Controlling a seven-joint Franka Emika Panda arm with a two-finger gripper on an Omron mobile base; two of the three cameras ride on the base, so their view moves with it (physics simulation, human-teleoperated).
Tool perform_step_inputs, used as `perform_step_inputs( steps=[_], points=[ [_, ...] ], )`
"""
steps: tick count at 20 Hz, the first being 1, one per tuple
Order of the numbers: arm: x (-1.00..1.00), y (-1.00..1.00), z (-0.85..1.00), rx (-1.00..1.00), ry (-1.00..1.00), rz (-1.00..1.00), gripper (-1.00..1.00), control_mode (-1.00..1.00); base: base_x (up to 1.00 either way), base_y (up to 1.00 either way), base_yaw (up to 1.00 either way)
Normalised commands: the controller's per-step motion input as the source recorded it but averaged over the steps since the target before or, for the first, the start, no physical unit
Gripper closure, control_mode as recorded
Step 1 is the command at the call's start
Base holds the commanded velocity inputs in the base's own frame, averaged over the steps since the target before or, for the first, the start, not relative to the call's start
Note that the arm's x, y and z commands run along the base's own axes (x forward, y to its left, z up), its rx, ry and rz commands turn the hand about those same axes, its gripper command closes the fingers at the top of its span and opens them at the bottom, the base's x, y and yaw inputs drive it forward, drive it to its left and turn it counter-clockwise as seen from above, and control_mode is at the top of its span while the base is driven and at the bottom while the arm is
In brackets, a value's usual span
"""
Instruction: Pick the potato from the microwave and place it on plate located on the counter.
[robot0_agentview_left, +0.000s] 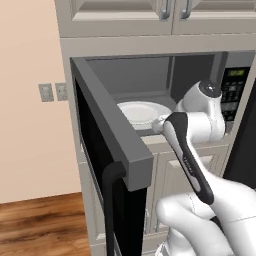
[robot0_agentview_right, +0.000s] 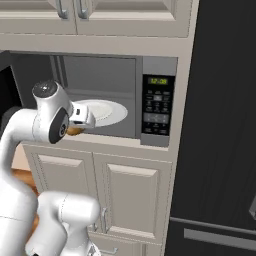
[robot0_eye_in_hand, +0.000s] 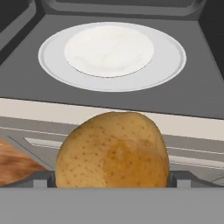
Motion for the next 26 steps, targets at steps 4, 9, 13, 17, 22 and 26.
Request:
perform_step_inputs(
  steps=[4, 9, 13, 17, 22, 26],
  points=[
    [-0.4, -0.08, 0.14, -0.02, 0.02, 0.0, 1.0, -1.0, 0.0, 0.0, 0.0],
    [-0.1, -0.11, 0.21, 0.0, 0.05, -0.01, 1.0, -1.0, 0.0, 0.0, 0.0],
    [-0.24, -0.12, 0.06, 0.0, 0.02, 0.0, 1.0, -1.0, 0.0, 0.0, 0.0],
    [-0.21, -0.01, 0.05, 0.0, 0.01, -0.01, 1.0, -1.0, 0.0, 0.0, 0.0],
    [-0.08, 0.0, 0.05, 0.0, 0.0, -0.01, 1.0, 1.0, -0.18, -0.03, -0.02],
    [0.0, 0.0, 0.0, 0.0, 0.0, 0.0, 1.0, 1.0, -0.46, -0.58, -0.21]
  ],
)
